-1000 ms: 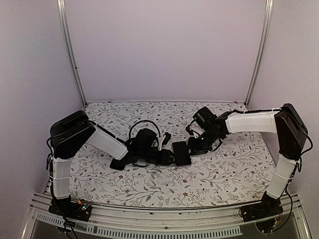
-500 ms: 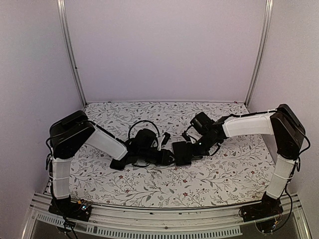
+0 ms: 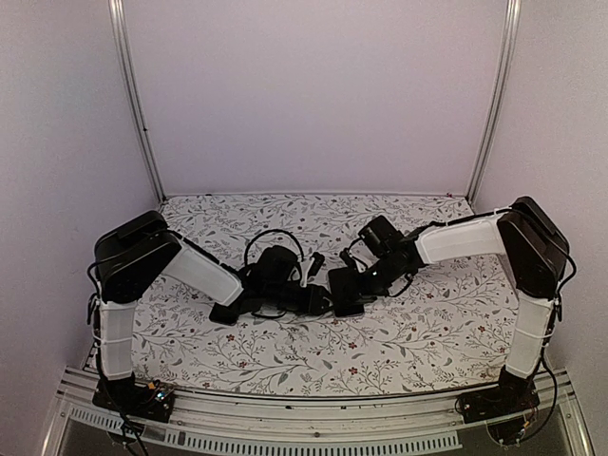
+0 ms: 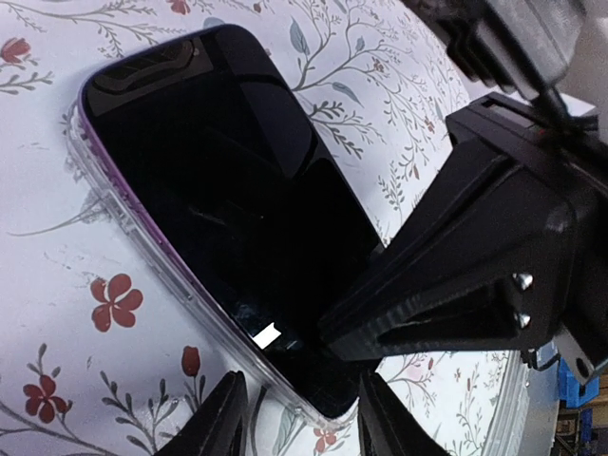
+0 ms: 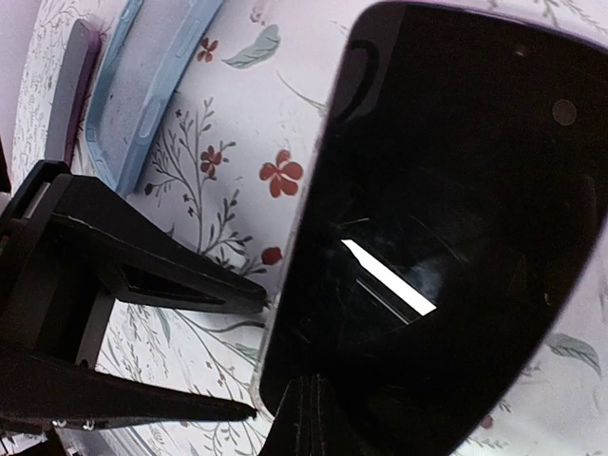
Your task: Put the phone into the phone case
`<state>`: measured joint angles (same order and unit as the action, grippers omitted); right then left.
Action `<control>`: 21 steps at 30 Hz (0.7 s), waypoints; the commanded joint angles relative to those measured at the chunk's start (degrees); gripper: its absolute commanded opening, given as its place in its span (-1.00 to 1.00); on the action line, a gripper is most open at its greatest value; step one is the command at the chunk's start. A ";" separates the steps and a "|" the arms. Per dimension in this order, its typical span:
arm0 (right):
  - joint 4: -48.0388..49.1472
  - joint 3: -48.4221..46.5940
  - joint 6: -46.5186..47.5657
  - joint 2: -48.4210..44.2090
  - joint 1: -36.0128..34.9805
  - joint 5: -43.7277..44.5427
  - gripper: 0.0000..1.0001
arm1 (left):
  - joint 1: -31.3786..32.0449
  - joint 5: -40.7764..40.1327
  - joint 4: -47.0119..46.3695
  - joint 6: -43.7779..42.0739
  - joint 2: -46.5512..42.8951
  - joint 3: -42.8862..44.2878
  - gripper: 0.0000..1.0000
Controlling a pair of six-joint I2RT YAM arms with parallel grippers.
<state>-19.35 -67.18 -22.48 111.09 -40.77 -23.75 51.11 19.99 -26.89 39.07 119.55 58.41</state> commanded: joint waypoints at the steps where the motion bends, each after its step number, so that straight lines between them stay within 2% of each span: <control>1: -8.35 -0.89 0.79 -4.40 1.00 7.25 -1.00 | 0.57 -0.83 2.64 -0.27 -0.94 -0.32 -0.17; 2: -9.29 -1.35 0.92 -6.15 1.22 8.34 -1.00 | 0.57 -0.80 2.64 -0.32 -0.86 -0.32 -0.17; 3: -9.84 -1.22 0.94 -7.82 1.82 9.12 -0.87 | 0.57 -0.81 2.64 -0.31 -0.80 -0.27 -0.17; 5: -10.49 0.26 0.95 -9.19 3.41 10.38 -0.33 | 0.65 -0.80 2.79 -0.44 -0.66 -0.08 -0.17; 7: -10.94 1.30 1.08 -8.89 4.52 11.57 -0.22 | 0.70 -0.73 3.03 -0.56 -0.62 0.16 -0.15; 12: -11.15 -0.93 2.80 -4.46 4.67 9.77 -0.34 | 0.82 -0.84 3.64 -0.74 -0.42 0.62 -0.13; 15: -10.18 -0.92 2.88 -2.98 4.68 8.87 -0.54 | 0.92 -0.87 4.07 -0.99 -0.22 1.10 -0.12; 21: -9.69 -1.59 3.08 -2.28 4.53 7.83 -0.53 | 1.01 -0.76 5.27 -0.97 0.63 2.17 -0.14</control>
<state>-29.17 -67.13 -20.01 108.29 -35.99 -15.05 51.37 19.81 -24.84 39.00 119.55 59.72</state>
